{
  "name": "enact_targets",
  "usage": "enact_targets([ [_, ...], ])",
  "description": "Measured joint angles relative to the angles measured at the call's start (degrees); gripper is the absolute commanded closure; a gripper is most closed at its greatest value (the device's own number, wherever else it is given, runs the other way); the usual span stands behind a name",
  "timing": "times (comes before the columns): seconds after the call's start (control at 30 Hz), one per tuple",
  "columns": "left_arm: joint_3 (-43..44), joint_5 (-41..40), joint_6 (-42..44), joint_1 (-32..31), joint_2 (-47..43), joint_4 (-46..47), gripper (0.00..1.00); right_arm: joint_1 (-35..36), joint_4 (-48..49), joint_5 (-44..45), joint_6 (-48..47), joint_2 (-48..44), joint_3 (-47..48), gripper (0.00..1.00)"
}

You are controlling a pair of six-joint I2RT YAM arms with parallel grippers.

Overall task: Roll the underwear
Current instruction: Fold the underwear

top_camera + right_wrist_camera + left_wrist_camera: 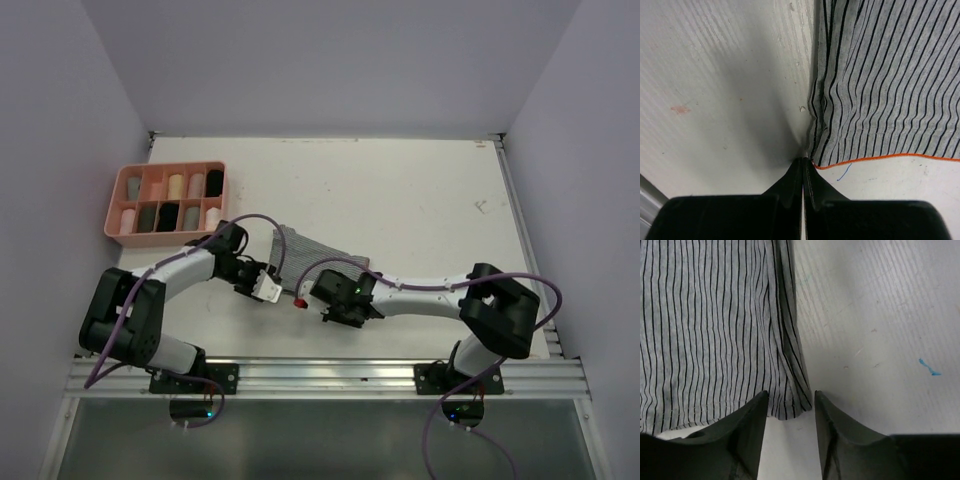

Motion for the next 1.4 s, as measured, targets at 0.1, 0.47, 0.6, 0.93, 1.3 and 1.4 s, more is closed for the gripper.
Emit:
enact_targets([
  [0.1,0.04,-0.04,-0.26,-0.42,1.11,0.85,0.71,-1.29,0.59,-1.9,0.09,-0.79,-0.52,1.0],
  [0.47,3.67,-1.49,0.61,-0.96,4.85,-1.18,1.0,-7.87,1.11,-9.64,0.17,-4.26,-0.83,1.0],
  [0.6,3.98,-1.66,0.76,-0.96,4.85,-2.36,1.0,-8.26,1.14,-11.43,0.15,-5.29,-0.83,0.94],
  [0.93,4.46,-1.97,0.74,-0.96,5.03,-3.52,0.99,-8.26,2.78,-10.25,-0.07,-10.51,-2.23,0.57],
  [1.3,5.49,-2.08,0.5,-0.96,5.77,-4.66,0.97,-8.26,6.32,-10.27,-2.05,-4.57,-2.86,0.58],
  [1.4,5.84,-2.21,0.46,-0.96,6.08,-5.01,0.97,-8.24,5.81,-10.29,-2.62,-1.18,-0.74,0.59],
])
